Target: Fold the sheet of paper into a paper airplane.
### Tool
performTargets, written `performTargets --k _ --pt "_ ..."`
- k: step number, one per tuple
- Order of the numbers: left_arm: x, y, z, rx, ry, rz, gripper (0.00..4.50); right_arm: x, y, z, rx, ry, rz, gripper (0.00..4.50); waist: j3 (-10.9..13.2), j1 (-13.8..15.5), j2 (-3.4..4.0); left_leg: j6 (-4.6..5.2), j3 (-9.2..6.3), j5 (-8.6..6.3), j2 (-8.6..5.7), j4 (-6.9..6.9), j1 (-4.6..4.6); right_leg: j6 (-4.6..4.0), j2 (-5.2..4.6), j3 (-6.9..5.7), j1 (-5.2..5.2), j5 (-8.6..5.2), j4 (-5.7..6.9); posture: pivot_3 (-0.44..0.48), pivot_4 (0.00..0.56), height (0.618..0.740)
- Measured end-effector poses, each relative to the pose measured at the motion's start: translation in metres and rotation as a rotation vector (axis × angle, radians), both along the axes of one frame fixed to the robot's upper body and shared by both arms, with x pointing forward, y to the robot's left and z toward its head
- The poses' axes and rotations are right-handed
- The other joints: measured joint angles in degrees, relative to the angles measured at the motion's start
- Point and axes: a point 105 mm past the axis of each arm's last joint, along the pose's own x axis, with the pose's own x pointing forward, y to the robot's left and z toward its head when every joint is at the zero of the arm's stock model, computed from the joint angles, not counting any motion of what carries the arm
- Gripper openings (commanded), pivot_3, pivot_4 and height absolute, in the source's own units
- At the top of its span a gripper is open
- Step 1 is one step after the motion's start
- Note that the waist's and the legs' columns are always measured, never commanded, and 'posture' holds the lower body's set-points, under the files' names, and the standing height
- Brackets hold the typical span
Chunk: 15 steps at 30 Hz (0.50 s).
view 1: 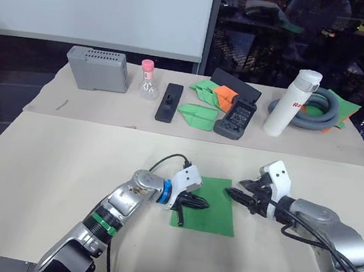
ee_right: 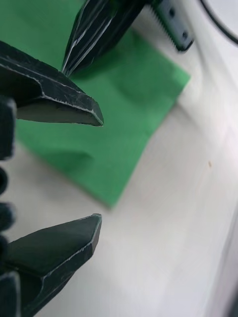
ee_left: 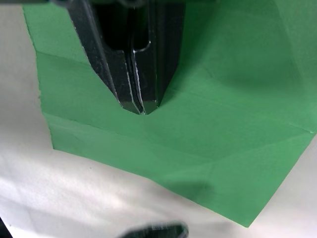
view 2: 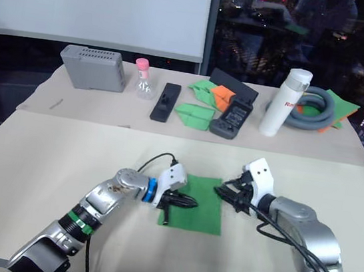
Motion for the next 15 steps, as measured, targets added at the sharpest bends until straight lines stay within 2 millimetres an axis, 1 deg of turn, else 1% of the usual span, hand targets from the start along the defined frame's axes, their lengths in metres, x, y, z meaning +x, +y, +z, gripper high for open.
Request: performTargets --k 2,9,15 --pt "0.000 -0.001 0.000 -0.002 0.001 0.005 0.00 0.002 0.003 -0.002 0.015 0.019 -0.009 2.97 0.00 0.09 0.01 0.00 -0.01 0.00 -0.02 0.00 0.00 0.00 0.00 0.00 0.01 0.00 0.00 0.000 0.150 0.740" --pt "0.000 0.000 0.000 -0.006 0.001 0.035 0.00 0.006 0.004 -0.012 0.030 0.051 -0.053 2.97 -0.02 -0.02 0.02 -0.02 0.00 0.01 -0.01 0.00 0.02 0.00 0.02 0.01 0.02 0.00 0.02 0.000 0.150 0.740" --pt "0.000 0.001 0.000 -0.004 -0.002 0.037 0.00 0.010 0.002 -0.005 0.023 0.028 -0.059 2.97 -0.02 -0.08 0.02 -0.02 0.00 0.02 -0.01 0.00 0.04 0.00 0.05 0.00 0.02 0.00 0.03 0.000 0.150 0.740"
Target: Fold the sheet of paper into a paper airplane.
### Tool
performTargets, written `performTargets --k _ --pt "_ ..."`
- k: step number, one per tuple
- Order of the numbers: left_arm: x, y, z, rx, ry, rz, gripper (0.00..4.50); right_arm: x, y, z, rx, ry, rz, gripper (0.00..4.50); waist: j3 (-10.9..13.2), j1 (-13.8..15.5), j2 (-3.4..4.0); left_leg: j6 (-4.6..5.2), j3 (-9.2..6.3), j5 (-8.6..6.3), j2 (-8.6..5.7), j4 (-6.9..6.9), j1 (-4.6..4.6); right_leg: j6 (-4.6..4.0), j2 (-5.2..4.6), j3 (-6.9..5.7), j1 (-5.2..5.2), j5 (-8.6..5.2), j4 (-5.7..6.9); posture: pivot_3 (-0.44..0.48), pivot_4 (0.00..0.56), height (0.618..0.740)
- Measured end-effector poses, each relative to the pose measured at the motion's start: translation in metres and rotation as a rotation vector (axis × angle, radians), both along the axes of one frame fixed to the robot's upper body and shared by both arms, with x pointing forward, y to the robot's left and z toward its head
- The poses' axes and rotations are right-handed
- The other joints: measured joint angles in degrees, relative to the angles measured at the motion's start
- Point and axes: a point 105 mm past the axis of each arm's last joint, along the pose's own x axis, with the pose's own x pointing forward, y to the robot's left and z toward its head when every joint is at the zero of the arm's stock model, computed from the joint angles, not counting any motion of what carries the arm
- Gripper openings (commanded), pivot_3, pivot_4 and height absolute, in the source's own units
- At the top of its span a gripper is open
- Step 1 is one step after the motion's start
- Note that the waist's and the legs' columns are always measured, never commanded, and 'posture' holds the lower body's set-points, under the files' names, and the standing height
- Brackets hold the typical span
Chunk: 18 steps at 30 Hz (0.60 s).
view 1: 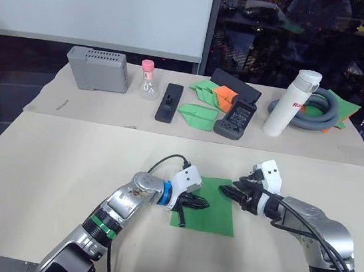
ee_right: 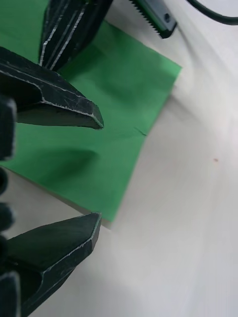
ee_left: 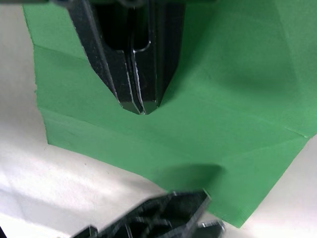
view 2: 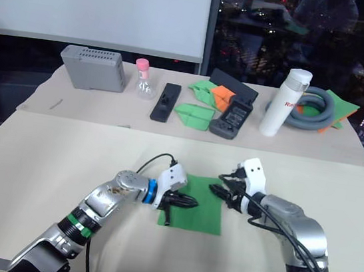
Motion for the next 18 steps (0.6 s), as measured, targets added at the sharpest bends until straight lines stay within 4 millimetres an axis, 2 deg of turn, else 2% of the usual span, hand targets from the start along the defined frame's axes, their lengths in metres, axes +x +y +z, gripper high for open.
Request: performTargets --k 8,11,16,17,18 --pt "0.001 0.001 0.000 0.001 -0.004 0.003 0.00 0.005 -0.005 -0.012 0.017 0.030 -0.025 2.97 0.00 -0.03 0.00 -0.01 0.02 0.01 0.00 0.00 0.01 0.00 0.01 0.02 0.00 0.00 0.01 0.000 0.150 0.740" --pt "0.001 0.001 0.000 0.002 -0.006 0.004 0.00 0.006 -0.006 -0.013 0.016 0.026 -0.029 2.23 -0.01 -0.04 0.01 -0.01 0.03 0.01 0.00 0.00 0.02 0.00 0.01 0.02 0.00 0.00 0.02 0.000 0.150 0.740" --pt "0.001 0.001 0.000 0.002 -0.007 0.005 0.00 0.005 0.000 -0.006 0.051 -0.014 0.022 0.38 -0.01 -0.04 0.01 -0.01 0.03 0.01 0.01 0.00 0.02 0.00 0.02 0.02 0.01 0.00 0.02 0.000 0.150 0.740" --pt "0.001 0.001 0.000 0.002 -0.008 0.006 0.00 0.004 0.002 -0.004 0.058 -0.028 0.037 0.11 -0.01 -0.04 0.00 -0.01 0.03 0.01 0.01 0.00 0.02 0.01 0.02 0.02 0.01 0.00 0.02 0.000 0.150 0.740" --pt "0.001 0.001 0.000 0.001 -0.008 0.006 0.00 0.002 0.003 -0.002 0.060 -0.042 0.060 0.04 -0.01 -0.03 0.01 -0.01 0.03 0.01 0.01 0.00 0.02 0.01 0.02 0.02 0.01 0.00 0.02 0.000 0.150 0.740"
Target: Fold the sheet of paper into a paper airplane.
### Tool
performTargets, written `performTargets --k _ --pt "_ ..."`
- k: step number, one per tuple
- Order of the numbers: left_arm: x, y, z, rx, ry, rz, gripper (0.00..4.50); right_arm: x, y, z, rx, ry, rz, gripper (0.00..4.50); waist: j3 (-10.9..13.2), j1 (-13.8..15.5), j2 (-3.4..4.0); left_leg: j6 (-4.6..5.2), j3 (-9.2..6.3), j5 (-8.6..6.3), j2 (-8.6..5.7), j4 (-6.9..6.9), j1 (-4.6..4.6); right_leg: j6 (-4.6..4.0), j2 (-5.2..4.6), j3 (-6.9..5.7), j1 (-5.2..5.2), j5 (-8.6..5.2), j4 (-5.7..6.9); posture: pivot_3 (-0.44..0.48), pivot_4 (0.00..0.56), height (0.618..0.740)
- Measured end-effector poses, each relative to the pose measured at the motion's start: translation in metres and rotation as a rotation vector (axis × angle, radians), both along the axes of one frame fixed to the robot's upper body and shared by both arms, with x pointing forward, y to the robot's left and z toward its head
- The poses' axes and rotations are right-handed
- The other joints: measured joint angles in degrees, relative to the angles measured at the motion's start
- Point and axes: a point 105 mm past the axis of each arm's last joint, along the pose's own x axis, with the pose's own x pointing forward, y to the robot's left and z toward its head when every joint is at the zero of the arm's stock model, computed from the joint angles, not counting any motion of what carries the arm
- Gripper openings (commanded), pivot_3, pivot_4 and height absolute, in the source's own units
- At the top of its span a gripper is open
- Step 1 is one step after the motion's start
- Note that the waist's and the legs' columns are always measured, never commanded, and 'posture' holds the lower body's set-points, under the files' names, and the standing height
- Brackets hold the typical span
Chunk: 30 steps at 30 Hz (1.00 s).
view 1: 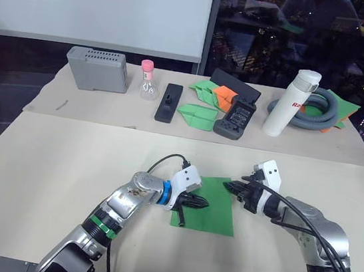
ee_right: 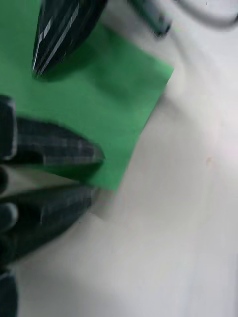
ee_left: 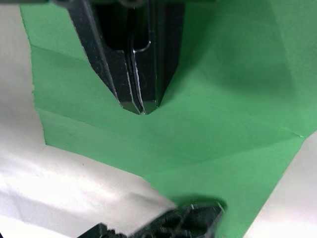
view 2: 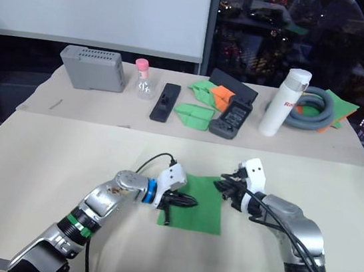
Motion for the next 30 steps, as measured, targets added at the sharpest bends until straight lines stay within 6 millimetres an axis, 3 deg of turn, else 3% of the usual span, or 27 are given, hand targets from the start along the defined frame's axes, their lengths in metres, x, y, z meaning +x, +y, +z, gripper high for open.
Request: performTargets --k 6,11,16,30 --pt "0.003 0.000 0.000 0.000 -0.007 0.005 0.00 -0.010 0.002 0.003 -0.046 -0.053 0.087 0.04 0.00 0.01 0.00 0.00 0.01 0.00 0.00 0.00 0.04 0.00 0.00 0.01 0.04 0.00 0.00 0.000 0.150 0.740" --pt "0.005 0.000 0.000 0.001 -0.009 0.009 0.00 -0.021 0.005 0.000 -0.251 -0.193 0.219 0.04 -0.02 0.04 -0.02 0.00 0.02 0.00 0.00 0.01 0.11 0.01 0.02 -0.01 0.12 0.00 -0.02 0.000 0.150 0.740" --pt "0.007 0.002 -0.002 0.006 -0.003 0.017 0.00 -0.026 0.022 -0.010 -0.381 -0.311 0.317 0.04 -0.02 -0.02 -0.03 0.01 0.01 -0.01 0.07 -0.01 0.64 0.02 0.06 -0.03 0.71 -0.02 -0.13 0.000 0.150 0.740" --pt "0.011 0.007 -0.002 0.005 -0.005 0.037 0.00 -0.025 0.038 -0.028 -0.596 -0.426 0.338 0.04 -0.02 -0.11 -0.03 0.00 0.01 -0.02 0.10 -0.04 0.81 0.01 0.06 0.00 0.83 -0.03 -0.12 0.000 0.150 0.740"
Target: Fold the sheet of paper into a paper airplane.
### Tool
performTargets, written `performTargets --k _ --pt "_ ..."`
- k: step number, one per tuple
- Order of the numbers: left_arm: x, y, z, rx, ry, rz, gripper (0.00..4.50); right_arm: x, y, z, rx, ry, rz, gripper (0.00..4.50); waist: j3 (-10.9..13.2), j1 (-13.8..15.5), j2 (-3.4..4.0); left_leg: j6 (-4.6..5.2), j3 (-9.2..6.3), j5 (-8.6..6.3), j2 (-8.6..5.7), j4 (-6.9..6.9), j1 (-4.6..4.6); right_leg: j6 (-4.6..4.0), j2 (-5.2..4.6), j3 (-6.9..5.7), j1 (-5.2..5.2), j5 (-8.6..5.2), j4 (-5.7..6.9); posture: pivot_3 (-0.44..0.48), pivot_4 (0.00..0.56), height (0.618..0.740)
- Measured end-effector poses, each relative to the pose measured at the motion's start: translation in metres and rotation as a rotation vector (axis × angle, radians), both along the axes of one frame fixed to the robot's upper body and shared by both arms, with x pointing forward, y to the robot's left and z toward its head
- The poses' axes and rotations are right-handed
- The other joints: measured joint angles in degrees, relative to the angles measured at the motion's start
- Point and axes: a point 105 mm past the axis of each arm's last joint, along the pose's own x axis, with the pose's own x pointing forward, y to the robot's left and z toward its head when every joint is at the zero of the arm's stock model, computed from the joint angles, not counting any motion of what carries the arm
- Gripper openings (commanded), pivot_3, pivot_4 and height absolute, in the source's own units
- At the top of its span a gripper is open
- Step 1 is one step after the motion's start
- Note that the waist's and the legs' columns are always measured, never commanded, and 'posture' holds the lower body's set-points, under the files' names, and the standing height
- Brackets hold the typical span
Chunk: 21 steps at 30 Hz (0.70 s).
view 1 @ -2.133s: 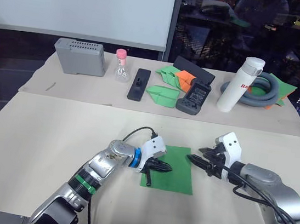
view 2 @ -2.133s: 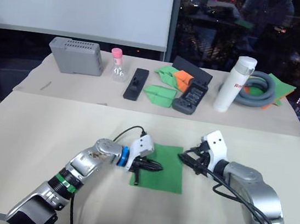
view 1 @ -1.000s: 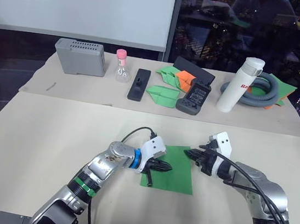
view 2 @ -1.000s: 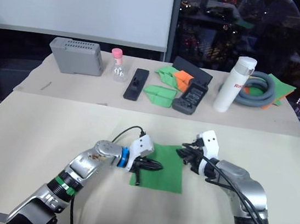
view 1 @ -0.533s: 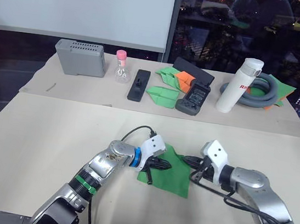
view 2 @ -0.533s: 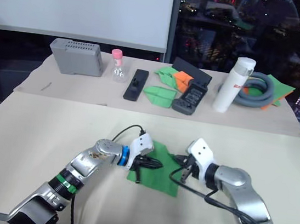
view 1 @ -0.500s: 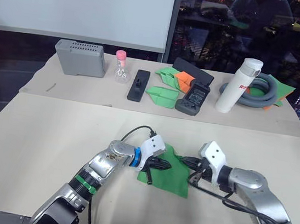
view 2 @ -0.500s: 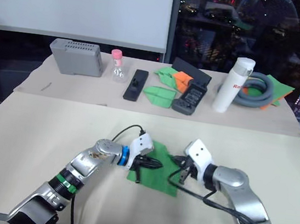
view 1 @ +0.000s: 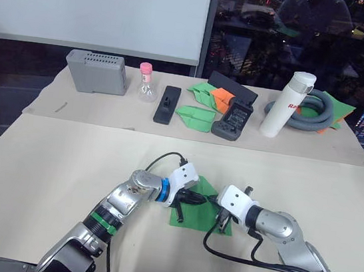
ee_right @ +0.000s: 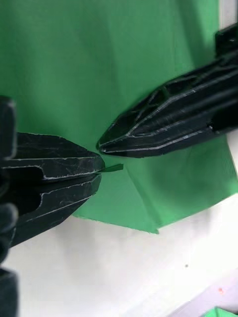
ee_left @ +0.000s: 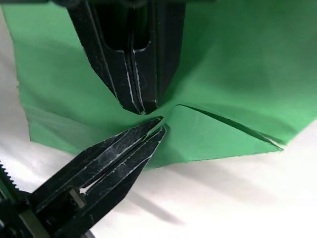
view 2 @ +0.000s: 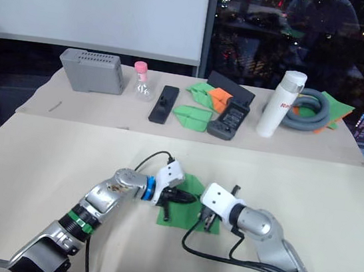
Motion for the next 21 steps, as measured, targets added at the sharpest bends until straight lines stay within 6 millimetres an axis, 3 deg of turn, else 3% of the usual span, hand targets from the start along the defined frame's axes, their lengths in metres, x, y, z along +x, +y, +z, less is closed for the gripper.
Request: performTargets --k 6,12,16,21 --pt "0.016 0.022 0.008 -0.016 0.006 0.117 0.00 0.001 0.002 0.000 -0.038 -0.028 0.016 0.04 0.00 -0.04 0.00 0.00 0.00 0.00 0.00 0.00 -0.01 0.00 0.00 0.00 -0.01 0.00 0.00 0.000 0.150 0.740" --pt "0.031 0.006 0.034 -0.106 -0.035 0.161 0.00 0.003 0.006 0.002 -0.015 -0.025 0.003 0.04 0.00 0.10 -0.02 0.00 0.00 0.00 -0.04 0.01 -0.02 0.00 -0.01 0.01 0.01 0.00 -0.01 0.000 0.150 0.740" --pt "0.029 -0.006 0.022 -0.090 -0.008 0.155 0.00 0.004 0.009 0.002 -0.010 -0.025 0.008 0.04 0.01 -0.17 -0.02 -0.02 0.01 0.02 -0.01 -0.02 -0.04 0.00 0.03 -0.01 -0.05 0.00 0.00 0.000 0.150 0.740" --pt "0.038 -0.005 0.010 -0.034 -0.028 0.199 0.00 0.004 0.009 0.002 -0.021 -0.032 0.008 0.04 0.01 -0.16 -0.02 -0.04 0.00 0.02 0.00 -0.03 -0.03 0.00 0.04 -0.01 -0.03 0.00 -0.01 0.000 0.150 0.740"
